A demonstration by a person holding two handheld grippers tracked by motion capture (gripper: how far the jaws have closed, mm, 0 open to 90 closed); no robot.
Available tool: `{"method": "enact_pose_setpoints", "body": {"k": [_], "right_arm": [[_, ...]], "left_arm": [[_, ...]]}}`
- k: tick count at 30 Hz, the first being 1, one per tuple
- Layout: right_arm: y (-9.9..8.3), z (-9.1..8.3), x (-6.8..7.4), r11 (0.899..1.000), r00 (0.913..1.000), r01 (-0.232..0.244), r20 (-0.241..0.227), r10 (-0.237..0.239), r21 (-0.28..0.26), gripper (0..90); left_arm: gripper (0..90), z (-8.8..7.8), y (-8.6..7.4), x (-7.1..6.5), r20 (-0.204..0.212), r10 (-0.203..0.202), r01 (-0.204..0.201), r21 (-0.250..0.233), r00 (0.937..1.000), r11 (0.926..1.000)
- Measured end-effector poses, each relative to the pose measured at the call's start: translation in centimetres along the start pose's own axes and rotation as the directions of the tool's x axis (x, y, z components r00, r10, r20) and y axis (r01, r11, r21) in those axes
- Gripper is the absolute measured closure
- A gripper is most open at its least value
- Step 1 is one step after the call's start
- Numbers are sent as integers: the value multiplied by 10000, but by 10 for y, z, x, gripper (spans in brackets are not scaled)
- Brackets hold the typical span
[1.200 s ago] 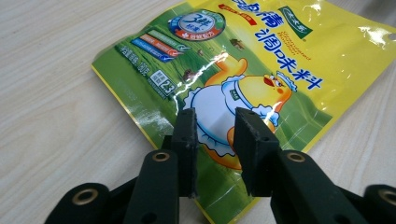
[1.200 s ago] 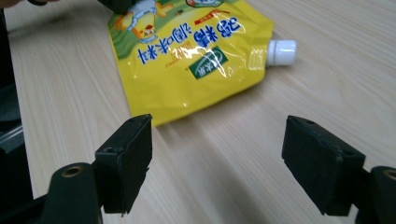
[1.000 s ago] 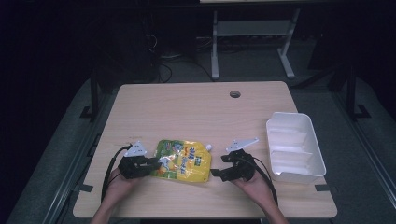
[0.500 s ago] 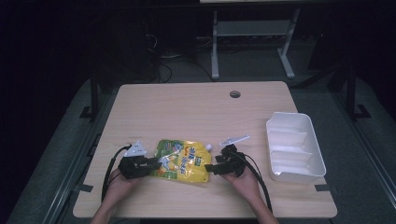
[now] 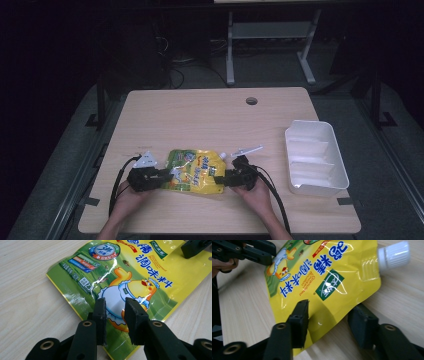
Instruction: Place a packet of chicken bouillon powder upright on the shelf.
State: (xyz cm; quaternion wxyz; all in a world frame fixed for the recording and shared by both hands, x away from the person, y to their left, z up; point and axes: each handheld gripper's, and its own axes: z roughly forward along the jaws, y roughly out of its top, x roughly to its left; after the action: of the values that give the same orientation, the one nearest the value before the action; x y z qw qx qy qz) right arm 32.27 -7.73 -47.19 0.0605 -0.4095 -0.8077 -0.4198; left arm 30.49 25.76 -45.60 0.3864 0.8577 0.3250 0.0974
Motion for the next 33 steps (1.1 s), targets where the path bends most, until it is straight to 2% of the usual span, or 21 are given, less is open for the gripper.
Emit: {"method": "enact_pose_setpoints", "body": {"k": [6,11,13,18,20,22,24,25,28,30,33], "right_arm": [[0,0,-1,9997,9996,-128,-247,123,-192,782],[1,-2,-2,9996,9992,-27,-403,15,-296,877],[2,-4,-2,9995,9991,-34,-430,20,-327,891],[4,-18,-2,9983,9988,218,-436,-241,-535,899],[5,-31,-3,9972,9980,405,-455,-434,-626,900],[6,-35,-3,9972,9975,479,-482,-508,-580,900],[11,-49,-3,9962,9951,620,-729,-665,-615,900],[13,-54,-2,9955,9943,737,-724,-779,-591,900],[17,-64,0,9938,9923,962,-734,-1002,-562,900],[24,-79,5,9895,9871,1344,-804,-1384,-534,900],[33,-91,11,9829,9798,1800,-815,-1827,-392,900]], "left_arm": [[651,1,2,-5,-177,314,-313,60,9994,9995],[611,1,3,-6,-64,236,-236,37,9997,9997],[595,1,4,-7,-13,225,-225,32,9997,9997],[489,-2,10,-11,80,384,-383,-200,9992,9991],[444,-2,13,-14,109,415,-411,-308,9991,9987],[406,-2,14,-17,229,395,-386,-383,9990,9985],[359,-1,16,-18,350,317,-299,-520,9989,9982],[356,-1,17,-19,616,193,-157,-583,9979,9982],[320,0,18,-20,707,232,-189,-608,9972,9980],[299,0,21,-22,982,257,-190,-694,9948,9974],[275,1,25,-26,1241,325,-223,-829,9917,9963]]}}
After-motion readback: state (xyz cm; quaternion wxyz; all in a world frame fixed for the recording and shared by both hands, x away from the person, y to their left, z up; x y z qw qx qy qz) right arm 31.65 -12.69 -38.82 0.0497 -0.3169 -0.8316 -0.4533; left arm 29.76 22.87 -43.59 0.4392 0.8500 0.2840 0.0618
